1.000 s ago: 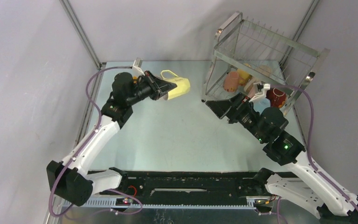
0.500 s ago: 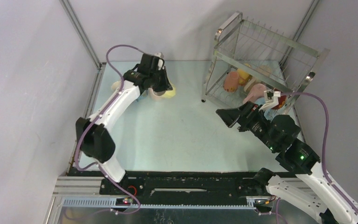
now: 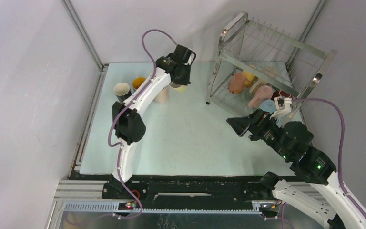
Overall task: Unload the cups from the dish rack
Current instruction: Place the cup at the center of the board.
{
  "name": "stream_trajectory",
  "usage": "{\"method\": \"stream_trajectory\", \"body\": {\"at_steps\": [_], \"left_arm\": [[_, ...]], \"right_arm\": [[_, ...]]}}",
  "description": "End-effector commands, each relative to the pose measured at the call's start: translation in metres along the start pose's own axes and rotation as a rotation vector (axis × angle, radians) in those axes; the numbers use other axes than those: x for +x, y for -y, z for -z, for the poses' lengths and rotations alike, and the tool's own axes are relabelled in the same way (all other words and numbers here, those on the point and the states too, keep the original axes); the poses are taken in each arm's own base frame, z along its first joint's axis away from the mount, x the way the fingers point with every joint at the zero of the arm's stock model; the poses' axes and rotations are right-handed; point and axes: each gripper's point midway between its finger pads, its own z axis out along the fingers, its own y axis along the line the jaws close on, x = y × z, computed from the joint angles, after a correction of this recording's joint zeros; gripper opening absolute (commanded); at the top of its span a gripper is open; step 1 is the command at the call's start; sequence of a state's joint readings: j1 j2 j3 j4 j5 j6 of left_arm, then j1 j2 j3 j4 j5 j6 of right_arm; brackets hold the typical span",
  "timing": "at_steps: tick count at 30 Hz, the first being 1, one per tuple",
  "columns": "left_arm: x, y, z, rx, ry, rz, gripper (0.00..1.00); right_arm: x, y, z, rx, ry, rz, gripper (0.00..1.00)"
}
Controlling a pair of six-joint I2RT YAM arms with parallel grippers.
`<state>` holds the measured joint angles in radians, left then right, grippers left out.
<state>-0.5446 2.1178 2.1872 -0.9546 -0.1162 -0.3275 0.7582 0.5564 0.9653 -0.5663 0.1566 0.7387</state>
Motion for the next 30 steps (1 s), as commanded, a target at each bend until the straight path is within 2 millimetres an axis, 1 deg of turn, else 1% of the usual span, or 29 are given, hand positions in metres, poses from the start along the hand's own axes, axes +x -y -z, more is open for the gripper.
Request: {"method": "stream_trajectory", "body": {"at_steps": [1,9,14,20,24,27,30], "left_arm": [[-0.033,-0.009,0.004,-0.064,0.086,-0.040,0.00],[-0.017,-0.016,-0.030,-0.112,0.028,-0.089,0.00],[-0.007,-0.017,-0.046,-0.115,-0.006,-0.117,0.00],[-0.001,-0.019,-0.060,-0.113,-0.027,-0.145,0.01],[0.004,-0.020,-0.069,-0.110,-0.044,-0.145,0.04],[0.006,-0.021,-0.073,-0.111,-0.047,-0.151,0.11],[0.006,-0.023,-0.075,-0.112,-0.047,-0.147,0.15]], "right_arm": [[-0.007,-0.004,0.013,-0.002,0.008,0.006,1.00],[-0.003,0.000,0.016,0.018,-0.009,-0.012,1.00],[0.000,0.000,0.013,0.022,-0.022,-0.013,1.00],[0.003,-0.001,0.012,0.022,-0.030,-0.014,1.00],[0.004,-0.001,0.011,0.023,-0.037,-0.013,1.00],[0.005,-0.001,0.011,0.023,-0.037,-0.011,1.00],[0.005,-0.001,0.012,0.020,-0.040,-0.010,1.00]]}}
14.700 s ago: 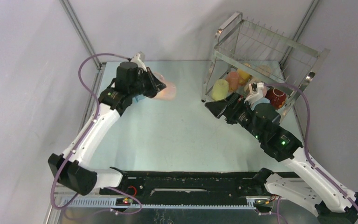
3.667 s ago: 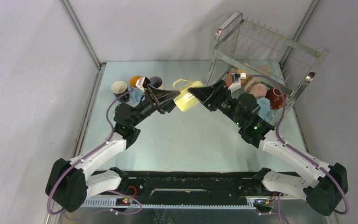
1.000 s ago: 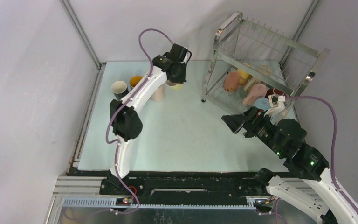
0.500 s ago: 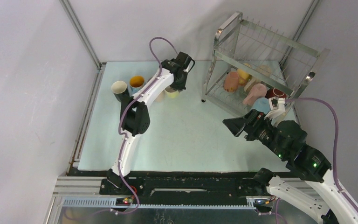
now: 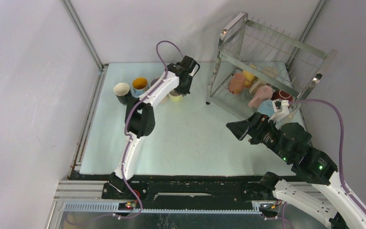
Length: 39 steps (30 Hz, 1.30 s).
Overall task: Unload the cups from the dish rack
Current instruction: Place the cup at the center of the board.
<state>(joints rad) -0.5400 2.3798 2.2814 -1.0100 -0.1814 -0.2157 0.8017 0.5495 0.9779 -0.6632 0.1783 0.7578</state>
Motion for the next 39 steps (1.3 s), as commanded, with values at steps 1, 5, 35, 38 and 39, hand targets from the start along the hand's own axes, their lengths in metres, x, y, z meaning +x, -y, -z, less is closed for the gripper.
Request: {"method": "stream_trajectory", "body": {"at_steps": [1,5,35,38,39], "left_arm": [[-0.045,-0.005,0.024,0.005,0.150,0.004,0.16],[-0.048,-0.006,0.027,0.014,0.160,0.007,0.26],[-0.088,0.001,0.200,0.259,0.514,0.111,0.72],[-0.081,0.001,0.229,0.304,0.562,0.139,0.77],[-0.078,0.003,0.239,0.340,0.577,0.143,0.79]], "right_arm": [[-0.011,-0.009,0.005,-0.019,0.028,-0.012,1.00],[-0.010,-0.008,0.006,-0.015,0.025,-0.010,1.00],[-0.003,0.046,-0.010,0.221,0.077,0.060,1.00],[-0.004,0.061,-0.013,0.281,0.108,0.071,1.00],[-0.006,0.068,-0.014,0.311,0.127,0.076,1.00]]}}
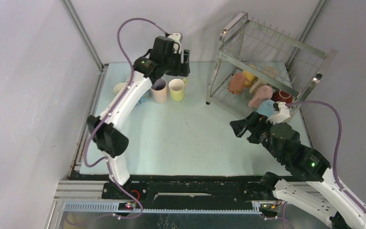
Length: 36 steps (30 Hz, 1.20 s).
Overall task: Unload the cups from the dish rack
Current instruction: Place the cup at the center of the board, then unload the cup from the dish rack.
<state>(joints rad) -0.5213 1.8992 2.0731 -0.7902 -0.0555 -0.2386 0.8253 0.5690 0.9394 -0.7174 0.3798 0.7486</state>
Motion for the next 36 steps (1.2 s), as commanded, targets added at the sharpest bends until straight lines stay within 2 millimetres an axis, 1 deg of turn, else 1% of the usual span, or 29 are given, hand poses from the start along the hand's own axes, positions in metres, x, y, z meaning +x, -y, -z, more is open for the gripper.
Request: {"method": "stream_trajectory", "body": {"at_steps": [1,2,3,7,10,12,17,20,23,26,31,33,36], "left_arm": [[-0.025,0.023,0.055,0.135,0.140,0.071,0.81],[-0.026,0.025,0.065,0.154,0.158,0.081,0.83],[-0.029,0.029,0.081,0.183,0.186,0.089,0.85],[-0.022,0.029,0.119,0.219,0.231,0.093,0.92],[-0.015,0.029,0.145,0.240,0.256,0.092,0.99],[-0.011,0.029,0.161,0.258,0.271,0.095,1.00],[-0.003,0.031,0.196,0.304,0.311,0.094,1.00],[0.003,0.032,0.210,0.325,0.321,0.090,1.00],[0.008,0.030,0.219,0.325,0.319,0.080,1.00],[0.013,0.030,0.227,0.336,0.321,0.078,1.00],[0.019,0.033,0.236,0.361,0.321,0.084,1.00],[0.019,0.033,0.238,0.364,0.324,0.083,1.00],[0.017,0.034,0.242,0.371,0.329,0.080,1.00]], "right_arm": [[-0.006,0.028,-0.011,0.133,0.084,0.027,1.00],[-0.006,0.034,-0.014,0.161,0.101,0.030,1.00],[-0.004,0.042,-0.017,0.190,0.114,0.031,1.00],[-0.003,0.064,-0.029,0.280,0.189,0.015,1.00],[-0.004,0.086,-0.035,0.386,0.264,-0.008,1.00],[-0.007,0.100,-0.040,0.455,0.319,-0.014,1.00],[-0.015,0.123,-0.054,0.594,0.449,0.052,1.00],[-0.018,0.139,-0.065,0.685,0.485,0.114,1.00],[-0.020,0.158,-0.076,0.762,0.478,0.121,1.00],[-0.023,0.177,-0.079,0.831,0.494,0.132,1.00],[-0.031,0.201,-0.080,0.895,0.536,0.141,1.00],[-0.032,0.209,-0.084,0.911,0.526,0.139,1.00],[-0.037,0.211,-0.092,0.913,0.537,0.158,1.00]]}}
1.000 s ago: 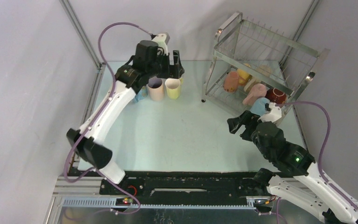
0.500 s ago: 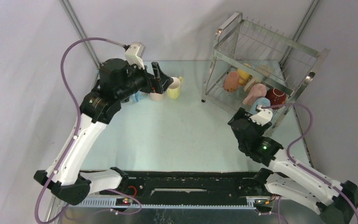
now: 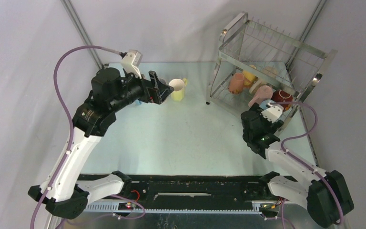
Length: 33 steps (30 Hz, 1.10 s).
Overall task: Unload the cups from the dish rack
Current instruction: Unload the cup from the dish rack.
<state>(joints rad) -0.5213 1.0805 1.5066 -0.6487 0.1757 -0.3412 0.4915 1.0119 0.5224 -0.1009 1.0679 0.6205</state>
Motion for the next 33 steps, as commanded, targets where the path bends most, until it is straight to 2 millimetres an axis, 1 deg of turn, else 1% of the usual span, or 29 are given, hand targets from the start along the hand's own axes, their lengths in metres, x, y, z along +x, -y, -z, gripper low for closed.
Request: {"method": "stream_trajectory", "body": {"at_steps": [1,6,13,21,24,28,33], "left_arm": [[-0.005,0.010,0.009,0.040,0.017,0.007,1.00],[-0.006,0.013,0.009,0.051,0.012,0.009,1.00],[-0.010,0.014,0.012,0.048,0.015,0.002,1.00],[-0.016,0.017,0.015,0.056,0.025,0.001,1.00],[-0.017,0.017,0.017,0.055,0.027,-0.002,1.00],[-0.020,0.018,0.019,0.051,0.035,-0.011,1.00],[-0.020,0.018,0.020,0.052,0.035,-0.011,1.00]], "right_arm": [[-0.018,-0.011,-0.013,0.009,0.080,-0.033,1.00],[-0.019,-0.015,-0.024,0.020,0.100,0.026,1.00],[-0.019,-0.009,-0.029,0.033,0.089,0.025,1.00],[-0.018,-0.015,-0.042,0.025,0.054,0.089,1.00],[-0.015,-0.013,-0.046,0.025,0.037,0.113,1.00],[-0.006,-0.005,-0.053,0.036,-0.005,0.127,1.00],[0.002,-0.006,-0.063,0.014,-0.034,0.161,1.00]]}}
